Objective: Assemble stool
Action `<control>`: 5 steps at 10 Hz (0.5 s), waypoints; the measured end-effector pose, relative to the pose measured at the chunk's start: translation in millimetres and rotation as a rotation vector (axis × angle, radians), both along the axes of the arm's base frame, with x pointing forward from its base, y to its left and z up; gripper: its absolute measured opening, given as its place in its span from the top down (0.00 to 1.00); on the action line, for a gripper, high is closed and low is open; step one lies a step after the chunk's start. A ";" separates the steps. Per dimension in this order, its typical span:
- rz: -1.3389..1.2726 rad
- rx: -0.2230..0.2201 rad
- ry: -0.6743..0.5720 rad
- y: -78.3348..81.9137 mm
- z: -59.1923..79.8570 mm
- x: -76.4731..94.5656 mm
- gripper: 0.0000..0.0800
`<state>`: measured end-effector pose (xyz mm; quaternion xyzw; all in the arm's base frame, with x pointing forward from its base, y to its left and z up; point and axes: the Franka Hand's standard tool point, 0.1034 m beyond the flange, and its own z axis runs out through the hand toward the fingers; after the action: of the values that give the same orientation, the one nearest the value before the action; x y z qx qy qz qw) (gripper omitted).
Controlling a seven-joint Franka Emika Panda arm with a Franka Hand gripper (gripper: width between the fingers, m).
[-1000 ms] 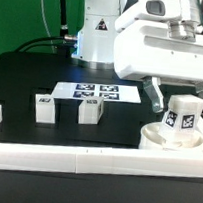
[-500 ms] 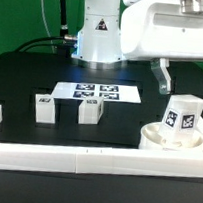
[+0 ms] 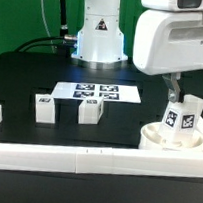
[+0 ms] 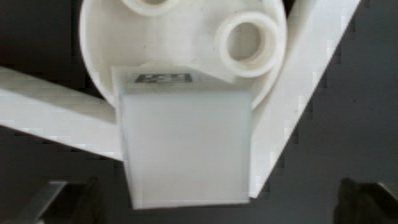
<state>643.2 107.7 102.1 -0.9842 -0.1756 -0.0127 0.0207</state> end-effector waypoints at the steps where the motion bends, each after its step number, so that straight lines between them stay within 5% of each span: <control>1: 0.028 -0.003 -0.001 -1.9 -0.5 0.1 0.19; 3: 0.184 -0.013 0.009 -12.4 0.0 0.3 0.19; 5: 0.422 -0.048 -0.010 -6.4 1.1 1.6 0.19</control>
Offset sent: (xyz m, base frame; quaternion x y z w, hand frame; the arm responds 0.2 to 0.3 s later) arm 0.0023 0.0134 0.0089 -0.0346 -0.0111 -0.1792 0.9831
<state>644.7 101.2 103.2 -0.9258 -0.3779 -0.0089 -0.0016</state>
